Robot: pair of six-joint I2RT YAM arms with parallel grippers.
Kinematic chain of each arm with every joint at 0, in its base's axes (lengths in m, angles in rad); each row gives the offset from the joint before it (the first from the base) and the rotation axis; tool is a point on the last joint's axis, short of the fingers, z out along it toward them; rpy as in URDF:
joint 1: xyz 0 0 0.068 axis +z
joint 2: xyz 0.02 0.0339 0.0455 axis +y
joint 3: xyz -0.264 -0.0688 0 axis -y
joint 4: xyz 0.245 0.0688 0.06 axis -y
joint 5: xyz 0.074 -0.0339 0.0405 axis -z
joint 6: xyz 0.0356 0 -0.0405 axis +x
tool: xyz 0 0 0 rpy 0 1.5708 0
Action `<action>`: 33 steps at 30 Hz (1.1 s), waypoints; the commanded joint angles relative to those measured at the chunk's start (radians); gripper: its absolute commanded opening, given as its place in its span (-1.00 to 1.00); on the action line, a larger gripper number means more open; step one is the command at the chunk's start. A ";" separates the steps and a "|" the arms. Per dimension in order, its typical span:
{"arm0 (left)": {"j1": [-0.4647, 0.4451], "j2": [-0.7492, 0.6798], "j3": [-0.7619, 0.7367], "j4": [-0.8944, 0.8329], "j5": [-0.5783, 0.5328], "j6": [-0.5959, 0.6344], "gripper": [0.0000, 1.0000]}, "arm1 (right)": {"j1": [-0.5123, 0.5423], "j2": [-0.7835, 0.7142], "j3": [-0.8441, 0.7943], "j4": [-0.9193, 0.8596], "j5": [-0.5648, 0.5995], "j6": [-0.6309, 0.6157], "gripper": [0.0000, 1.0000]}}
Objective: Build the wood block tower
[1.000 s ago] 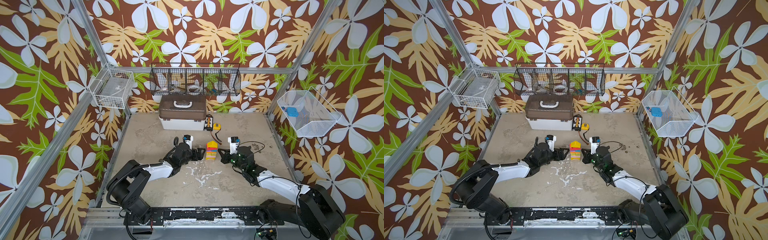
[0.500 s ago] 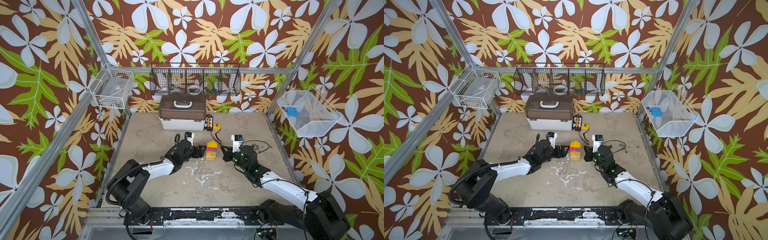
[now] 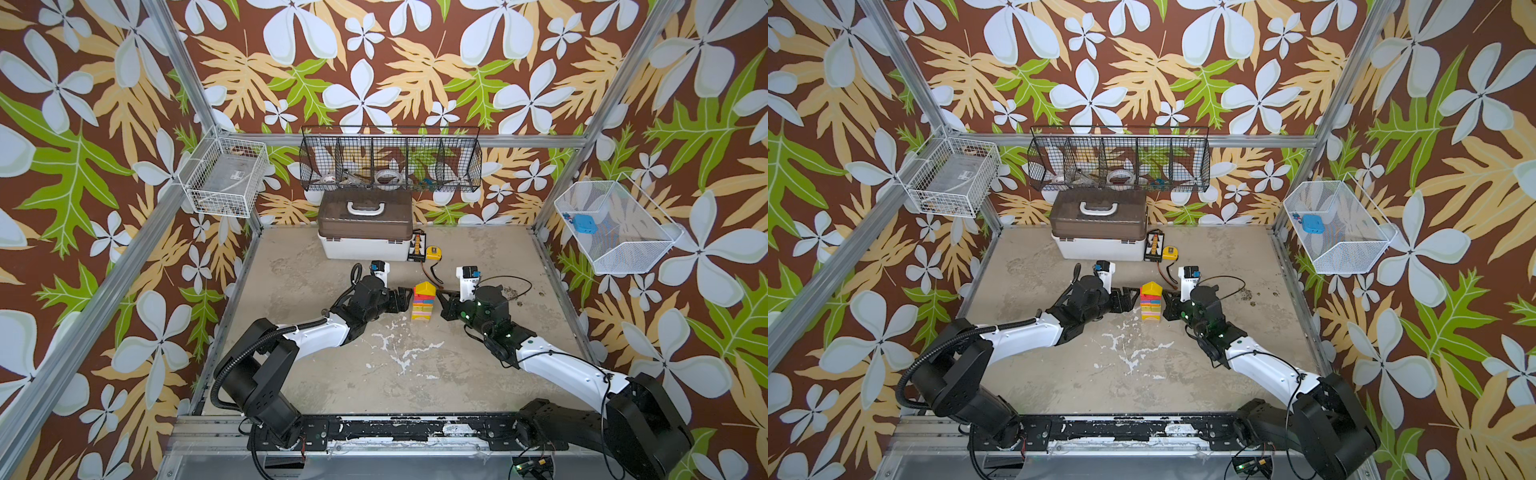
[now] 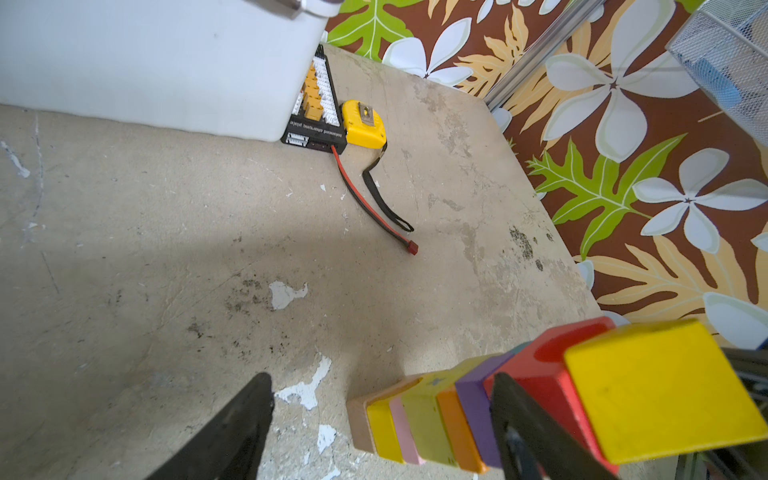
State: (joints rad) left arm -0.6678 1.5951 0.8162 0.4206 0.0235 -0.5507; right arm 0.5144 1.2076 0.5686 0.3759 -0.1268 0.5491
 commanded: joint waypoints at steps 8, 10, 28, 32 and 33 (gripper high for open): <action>0.000 0.007 0.018 -0.025 -0.016 0.017 0.67 | 0.000 0.020 0.025 0.003 0.007 -0.006 -0.90; 0.000 0.010 0.021 -0.026 -0.017 0.017 0.67 | 0.000 0.022 0.028 0.001 0.009 -0.007 -0.90; 0.000 0.001 0.029 -0.047 -0.031 0.030 0.67 | -0.001 0.034 0.067 -0.041 0.051 -0.032 -0.89; 0.000 -0.018 0.029 -0.068 -0.058 0.042 0.67 | 0.000 0.014 0.077 -0.072 0.078 -0.047 -0.86; 0.000 -0.031 0.028 -0.079 -0.075 0.050 0.67 | -0.002 0.002 0.081 -0.087 0.093 -0.054 -0.82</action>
State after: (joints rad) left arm -0.6678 1.5852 0.8387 0.3611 -0.0105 -0.5243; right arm 0.5129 1.2263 0.6392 0.3126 -0.0742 0.5182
